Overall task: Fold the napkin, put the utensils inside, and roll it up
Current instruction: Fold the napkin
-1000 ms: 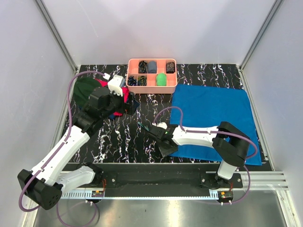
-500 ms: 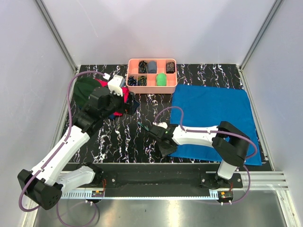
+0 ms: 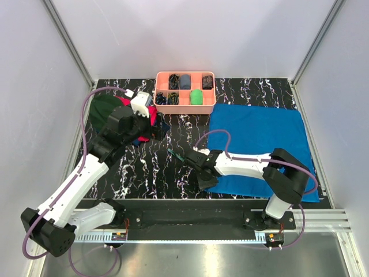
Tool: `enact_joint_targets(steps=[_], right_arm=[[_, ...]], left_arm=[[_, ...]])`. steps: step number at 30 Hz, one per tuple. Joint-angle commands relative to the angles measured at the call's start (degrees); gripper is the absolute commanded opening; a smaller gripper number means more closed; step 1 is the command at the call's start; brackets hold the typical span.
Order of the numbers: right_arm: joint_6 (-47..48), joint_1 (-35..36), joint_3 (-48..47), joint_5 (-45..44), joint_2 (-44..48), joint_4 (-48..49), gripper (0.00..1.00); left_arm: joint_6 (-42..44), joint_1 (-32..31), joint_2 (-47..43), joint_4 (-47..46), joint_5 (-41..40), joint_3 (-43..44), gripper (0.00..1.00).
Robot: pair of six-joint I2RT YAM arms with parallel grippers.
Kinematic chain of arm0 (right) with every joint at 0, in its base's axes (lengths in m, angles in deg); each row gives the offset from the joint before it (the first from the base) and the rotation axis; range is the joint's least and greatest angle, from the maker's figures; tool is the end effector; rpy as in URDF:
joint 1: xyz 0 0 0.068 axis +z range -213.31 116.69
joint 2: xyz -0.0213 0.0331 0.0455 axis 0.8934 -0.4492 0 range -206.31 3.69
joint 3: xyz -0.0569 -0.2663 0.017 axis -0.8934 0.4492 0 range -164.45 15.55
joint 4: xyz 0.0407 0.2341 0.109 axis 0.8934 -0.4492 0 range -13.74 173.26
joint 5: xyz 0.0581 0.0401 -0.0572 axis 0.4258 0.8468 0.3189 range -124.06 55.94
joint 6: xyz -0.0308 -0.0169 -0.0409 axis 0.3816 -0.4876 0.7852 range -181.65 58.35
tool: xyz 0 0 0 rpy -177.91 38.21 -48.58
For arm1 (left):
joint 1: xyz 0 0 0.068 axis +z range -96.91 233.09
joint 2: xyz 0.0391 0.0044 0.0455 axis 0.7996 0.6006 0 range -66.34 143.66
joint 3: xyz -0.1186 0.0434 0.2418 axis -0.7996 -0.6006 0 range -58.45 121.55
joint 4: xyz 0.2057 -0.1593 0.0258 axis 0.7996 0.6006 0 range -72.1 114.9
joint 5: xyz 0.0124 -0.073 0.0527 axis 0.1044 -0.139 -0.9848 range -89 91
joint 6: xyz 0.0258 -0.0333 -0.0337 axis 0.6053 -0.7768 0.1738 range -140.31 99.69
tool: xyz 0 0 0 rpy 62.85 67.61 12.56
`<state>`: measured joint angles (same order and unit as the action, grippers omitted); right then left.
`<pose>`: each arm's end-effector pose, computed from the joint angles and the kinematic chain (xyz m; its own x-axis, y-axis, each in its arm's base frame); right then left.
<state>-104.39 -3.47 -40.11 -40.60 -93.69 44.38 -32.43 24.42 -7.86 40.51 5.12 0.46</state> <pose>0.1515 0.2526 0.1491 -0.9407 -0.2768 -0.1962 -0.2875 0.9574 0.0282 0.1987 -0.1116 0.3590 -0.4366 0.0000 -0.8997 0.4553 0.8625 -0.2209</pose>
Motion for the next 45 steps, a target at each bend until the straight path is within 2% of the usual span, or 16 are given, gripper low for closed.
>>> enact_joint_targets(steps=[1,6,9,15,23,37,45], right_arm=[[-3.05,-0.86,6.96,3.12,-6.06,-1.21,0.25],[-4.19,-1.56,9.25,4.87,-6.15,0.46,0.13],[-4.63,-1.56,9.6,5.23,-5.98,0.55,0.0],[-5.86,-2.88,8.2,4.09,-0.19,-3.04,0.0],[-2.27,-13.42,6.62,-2.49,9.13,-8.94,0.0],[10.12,-27.39,-4.37,-13.04,7.74,-11.14,0.0],[16.1,-35.3,-9.02,-18.32,3.08,-9.47,0.0]], left_arm=[[-0.62,0.28,-1.53,-2.92,1.15,1.99,0.99],[-0.54,0.36,-1.88,-3.01,0.89,1.9,0.99],[-0.54,0.36,-2.05,-3.01,0.8,1.9,0.99],[-0.45,0.28,-2.14,-3.1,0.36,1.82,0.99],[-0.27,0.36,-2.14,-3.1,0.01,1.82,0.99],[-0.1,0.28,-2.05,-3.19,-0.43,1.64,0.99],[0.25,0.36,-1.79,-3.28,-1.65,1.29,0.99]])
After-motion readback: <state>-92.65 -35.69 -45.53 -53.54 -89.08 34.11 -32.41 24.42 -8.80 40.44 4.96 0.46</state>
